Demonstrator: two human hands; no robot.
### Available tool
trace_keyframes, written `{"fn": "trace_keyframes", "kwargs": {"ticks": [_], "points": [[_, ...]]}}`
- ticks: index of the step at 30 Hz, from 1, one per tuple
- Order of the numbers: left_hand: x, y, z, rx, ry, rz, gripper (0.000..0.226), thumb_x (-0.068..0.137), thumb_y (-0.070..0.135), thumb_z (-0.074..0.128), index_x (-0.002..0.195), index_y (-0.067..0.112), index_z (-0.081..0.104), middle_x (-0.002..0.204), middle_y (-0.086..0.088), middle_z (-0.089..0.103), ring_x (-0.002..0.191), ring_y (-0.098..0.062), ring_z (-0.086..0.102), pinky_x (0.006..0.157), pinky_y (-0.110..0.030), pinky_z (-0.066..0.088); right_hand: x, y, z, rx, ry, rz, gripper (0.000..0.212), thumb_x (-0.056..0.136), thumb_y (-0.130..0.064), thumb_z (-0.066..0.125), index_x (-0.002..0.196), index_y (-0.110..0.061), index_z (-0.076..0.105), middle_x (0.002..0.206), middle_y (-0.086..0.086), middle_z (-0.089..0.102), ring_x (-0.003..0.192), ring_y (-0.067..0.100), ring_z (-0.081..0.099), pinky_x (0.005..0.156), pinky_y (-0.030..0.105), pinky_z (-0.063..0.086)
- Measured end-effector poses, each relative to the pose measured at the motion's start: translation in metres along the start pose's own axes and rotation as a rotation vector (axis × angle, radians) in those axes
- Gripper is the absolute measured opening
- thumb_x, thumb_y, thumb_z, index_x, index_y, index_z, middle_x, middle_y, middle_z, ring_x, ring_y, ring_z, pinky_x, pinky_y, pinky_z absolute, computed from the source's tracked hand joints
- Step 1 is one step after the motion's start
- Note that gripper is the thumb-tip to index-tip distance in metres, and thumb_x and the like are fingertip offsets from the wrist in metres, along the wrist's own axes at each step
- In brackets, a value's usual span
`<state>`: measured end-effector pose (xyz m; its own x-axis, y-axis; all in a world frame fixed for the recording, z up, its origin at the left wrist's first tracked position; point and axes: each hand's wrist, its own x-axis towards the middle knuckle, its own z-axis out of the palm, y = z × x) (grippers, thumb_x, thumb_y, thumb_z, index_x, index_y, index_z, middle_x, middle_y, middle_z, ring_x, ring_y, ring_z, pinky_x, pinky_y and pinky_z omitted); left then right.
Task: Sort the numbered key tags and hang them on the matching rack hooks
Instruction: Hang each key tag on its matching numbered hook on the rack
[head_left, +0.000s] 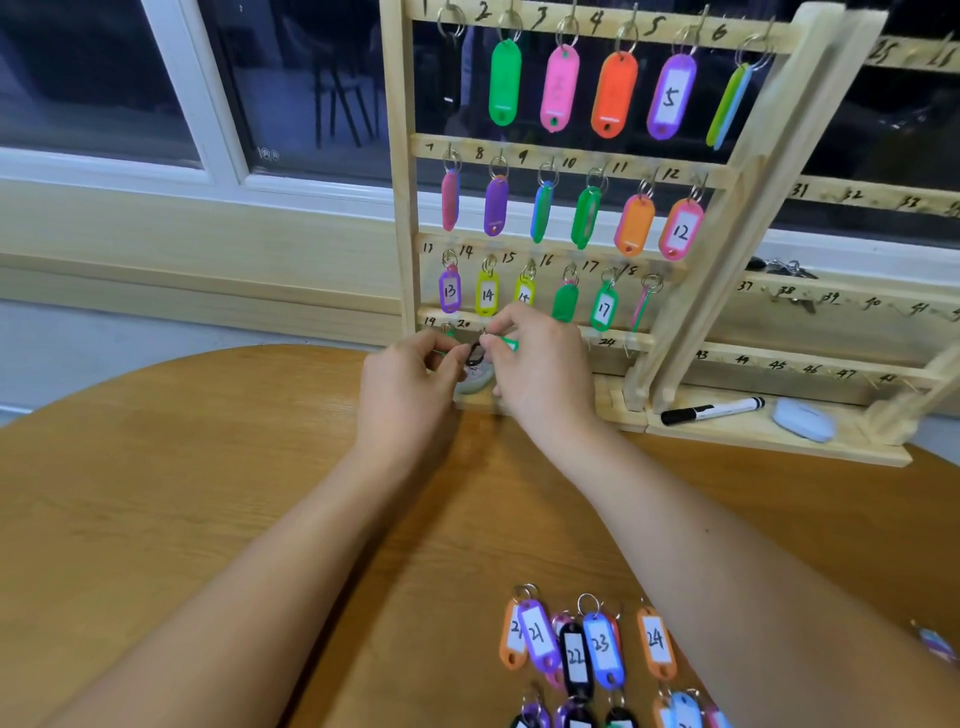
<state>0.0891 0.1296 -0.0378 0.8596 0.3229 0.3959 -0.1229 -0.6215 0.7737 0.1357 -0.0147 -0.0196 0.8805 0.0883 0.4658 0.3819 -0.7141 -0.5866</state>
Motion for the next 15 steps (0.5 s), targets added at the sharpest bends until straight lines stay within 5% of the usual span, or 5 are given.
{"fn": "trace_keyframes", "kwargs": {"ticks": [5,15], "points": [[-0.014,-0.007,-0.004,-0.002,-0.049,-0.018,0.015,0.098,0.044,0.070,0.089,0.033,0.073,0.073,0.015,0.074,0.061,-0.007,0.069,0.078,-0.038,0.059,-0.007,0.000,-0.003,0.053,0.101,-0.106,0.005,0.101,-0.034,0.065,0.097,-0.030,0.065,0.081,-0.002,0.074,0.060,0.025,0.070,0.063,0.042,0.058],[-0.054,-0.010,-0.027,-0.018,-0.207,-0.033,0.007,0.095,0.028,0.074,0.090,0.032,0.074,0.073,0.011,0.075,0.060,-0.009,0.068,0.072,-0.035,0.059,-0.008,0.004,0.007,-0.059,-0.039,-0.043,0.011,0.099,-0.032,0.069,0.110,-0.032,0.065,0.093,-0.001,0.072,0.072,0.027,0.073,0.073,0.044,0.060]]}}
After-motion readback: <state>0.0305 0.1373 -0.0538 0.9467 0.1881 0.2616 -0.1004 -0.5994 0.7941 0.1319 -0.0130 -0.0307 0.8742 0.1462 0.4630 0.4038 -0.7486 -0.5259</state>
